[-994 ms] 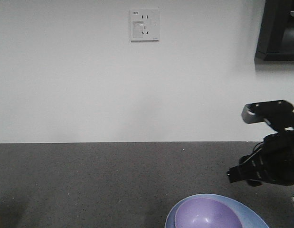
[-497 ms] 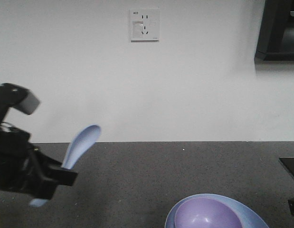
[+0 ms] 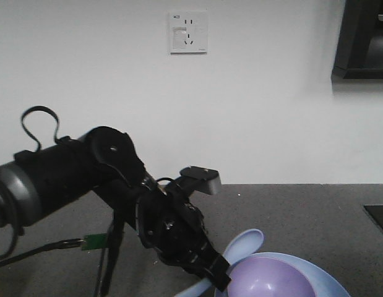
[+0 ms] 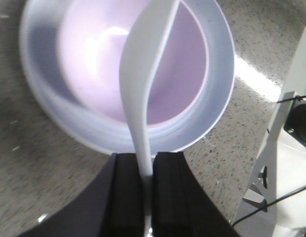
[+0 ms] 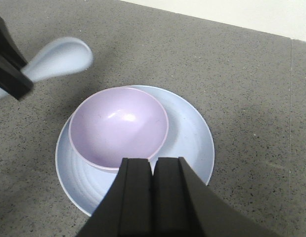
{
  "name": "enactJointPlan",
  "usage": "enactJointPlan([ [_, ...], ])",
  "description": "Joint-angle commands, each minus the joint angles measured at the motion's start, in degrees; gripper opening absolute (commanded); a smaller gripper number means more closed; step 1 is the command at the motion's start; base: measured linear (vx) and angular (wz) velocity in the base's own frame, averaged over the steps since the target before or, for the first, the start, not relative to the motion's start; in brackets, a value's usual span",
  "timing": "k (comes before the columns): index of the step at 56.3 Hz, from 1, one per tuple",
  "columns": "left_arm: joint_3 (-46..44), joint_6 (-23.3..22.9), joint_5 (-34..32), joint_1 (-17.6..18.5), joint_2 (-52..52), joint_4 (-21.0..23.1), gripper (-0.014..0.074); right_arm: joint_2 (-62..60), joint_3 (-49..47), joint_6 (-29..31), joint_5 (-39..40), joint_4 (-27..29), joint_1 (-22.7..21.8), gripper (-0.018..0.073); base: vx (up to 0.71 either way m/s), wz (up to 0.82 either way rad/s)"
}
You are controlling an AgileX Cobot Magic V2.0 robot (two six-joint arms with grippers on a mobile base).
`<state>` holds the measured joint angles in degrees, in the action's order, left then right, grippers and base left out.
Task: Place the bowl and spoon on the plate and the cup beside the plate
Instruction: 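Move the left gripper over the bowl and drop the white spoon inside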
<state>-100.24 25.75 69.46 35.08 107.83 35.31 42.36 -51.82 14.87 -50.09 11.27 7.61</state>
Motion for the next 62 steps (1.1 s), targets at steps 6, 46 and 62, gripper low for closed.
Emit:
enactJointPlan([
  [6,-4.3,-2.6,-1.8,2.6,0.6,3.2,0.0001,-0.2,-1.5,-0.1,3.7,-0.9,0.0,-0.0012,0.00,0.00],
  [46,-4.3,-0.8,-8.1,4.3,1.4,2.7,0.0491,-0.2,-1.5,-0.1,3.8,-0.9,0.0,-0.0012,0.00,0.00],
  [62,-4.3,-0.9,-6.6,4.0,-4.0,-3.3,0.0541,-0.2,-1.5,-0.1,3.8,-1.1,0.0,-0.0012,0.00,0.00],
])
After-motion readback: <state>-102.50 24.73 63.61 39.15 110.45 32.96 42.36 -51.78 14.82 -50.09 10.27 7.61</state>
